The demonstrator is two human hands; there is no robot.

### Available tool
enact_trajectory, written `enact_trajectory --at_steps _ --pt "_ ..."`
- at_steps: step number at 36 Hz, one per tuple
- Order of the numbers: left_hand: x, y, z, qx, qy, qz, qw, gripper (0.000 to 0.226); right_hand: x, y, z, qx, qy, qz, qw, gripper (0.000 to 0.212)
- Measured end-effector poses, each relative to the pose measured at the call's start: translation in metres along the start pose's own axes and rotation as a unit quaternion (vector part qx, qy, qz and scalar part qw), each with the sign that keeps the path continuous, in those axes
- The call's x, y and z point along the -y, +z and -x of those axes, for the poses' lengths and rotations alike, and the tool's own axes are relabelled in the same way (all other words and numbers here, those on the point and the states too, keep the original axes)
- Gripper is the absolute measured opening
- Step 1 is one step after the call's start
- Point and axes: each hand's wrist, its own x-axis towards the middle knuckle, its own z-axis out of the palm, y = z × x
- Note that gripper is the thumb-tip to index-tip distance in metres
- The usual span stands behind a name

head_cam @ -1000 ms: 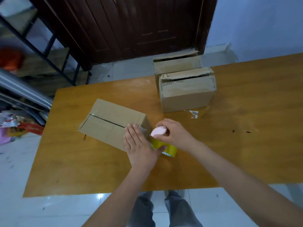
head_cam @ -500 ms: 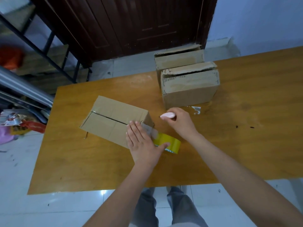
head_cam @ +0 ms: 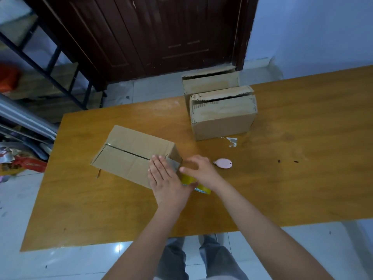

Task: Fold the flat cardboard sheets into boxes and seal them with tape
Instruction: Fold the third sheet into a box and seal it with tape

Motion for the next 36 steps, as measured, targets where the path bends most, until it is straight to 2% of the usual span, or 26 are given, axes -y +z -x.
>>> enact_trajectory --at_steps 3,4,7,10,12,15,20,26,29,32,36 --pt "-0.001 -0.004 0.000 0.022 0.016 -0.040 0.999 0.126 0.000 0.008 -0.002 -0.012 -0.005 -0.013 1.000 0.007" --pt "0.000 -0.008 -0.001 0.030 0.021 -0.046 0.998 0.123 0.001 0.008 -0.002 -0.016 -0.003 -0.035 0.999 0.007" --pt "0.010 -0.017 -0.003 0.025 0.044 -0.026 0.998 0.101 0.002 0.005 -0.003 -0.015 -0.002 -0.062 0.998 0.027" --pt "0.027 -0.022 -0.011 -0.060 0.069 0.032 0.995 0.066 0.001 0.005 0.000 -0.015 -0.016 -0.052 0.998 0.029" --pt "0.036 -0.020 -0.019 -0.105 0.075 0.070 0.989 0.051 -0.001 0.006 0.001 -0.025 -0.026 -0.050 0.998 0.030" --pt "0.039 -0.021 -0.034 -0.114 0.080 0.041 0.989 0.038 -0.003 0.008 0.003 -0.051 -0.046 -0.046 0.997 0.034" --pt "0.039 -0.021 -0.041 -0.086 0.072 -0.006 0.994 0.045 -0.008 0.011 0.005 -0.064 -0.061 -0.050 0.995 0.036" --pt "0.039 -0.015 -0.040 -0.096 0.063 -0.012 0.993 0.051 -0.024 0.001 0.015 -0.073 -0.058 -0.123 0.988 0.031" --pt "0.037 -0.016 -0.041 -0.065 0.062 -0.026 0.996 0.065 -0.028 0.000 0.018 -0.081 -0.056 -0.144 0.985 0.030" --pt "0.034 -0.018 -0.041 0.000 0.048 -0.064 0.997 0.079 -0.029 0.002 0.017 -0.085 -0.052 -0.154 0.983 0.030" --pt "0.030 -0.019 -0.042 0.025 0.013 -0.056 0.998 0.080 -0.027 0.002 0.016 -0.090 -0.046 -0.152 0.983 0.029"
